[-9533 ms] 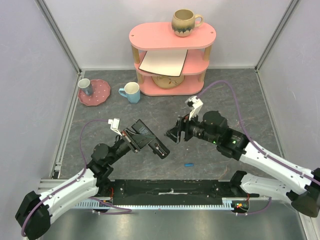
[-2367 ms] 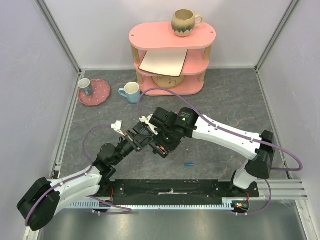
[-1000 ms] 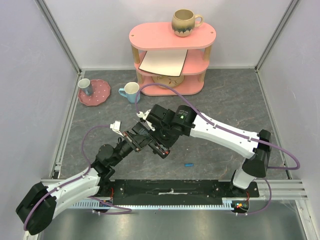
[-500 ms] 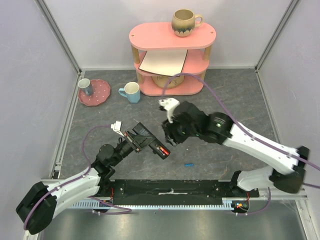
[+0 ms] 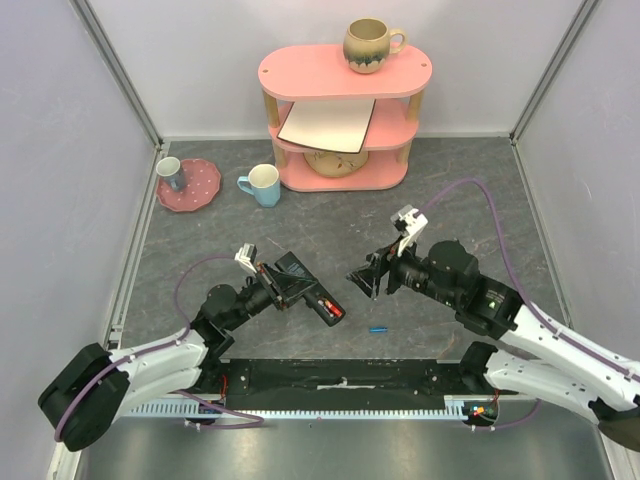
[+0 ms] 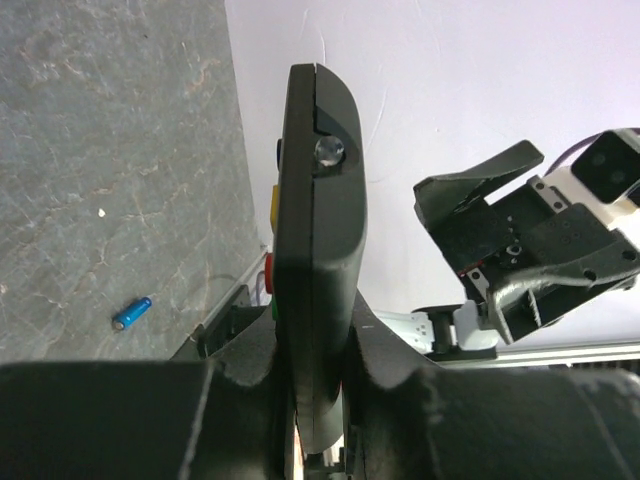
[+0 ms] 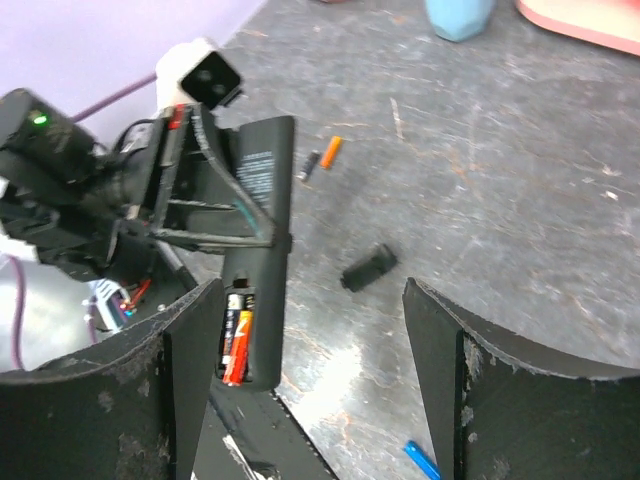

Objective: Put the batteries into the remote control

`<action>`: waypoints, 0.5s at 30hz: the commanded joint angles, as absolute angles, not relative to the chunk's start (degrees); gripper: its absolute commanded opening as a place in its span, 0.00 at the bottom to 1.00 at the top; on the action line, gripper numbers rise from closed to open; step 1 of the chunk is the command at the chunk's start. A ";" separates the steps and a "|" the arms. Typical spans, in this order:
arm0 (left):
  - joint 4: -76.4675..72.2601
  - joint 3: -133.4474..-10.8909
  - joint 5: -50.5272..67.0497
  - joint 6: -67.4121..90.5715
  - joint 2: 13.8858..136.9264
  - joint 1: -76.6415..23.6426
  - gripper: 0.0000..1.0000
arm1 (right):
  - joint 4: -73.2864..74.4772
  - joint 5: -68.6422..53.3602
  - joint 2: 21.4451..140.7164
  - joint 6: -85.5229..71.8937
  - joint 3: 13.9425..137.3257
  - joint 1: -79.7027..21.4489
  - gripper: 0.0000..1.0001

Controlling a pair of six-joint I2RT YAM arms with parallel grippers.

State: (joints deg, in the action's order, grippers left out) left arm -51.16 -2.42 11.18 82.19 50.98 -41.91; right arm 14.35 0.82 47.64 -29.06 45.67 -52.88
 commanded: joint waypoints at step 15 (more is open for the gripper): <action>-60.99 -3.96 15.20 88.16 53.61 -41.92 0.02 | -8.79 -21.18 37.53 -31.99 27.42 -52.38 0.75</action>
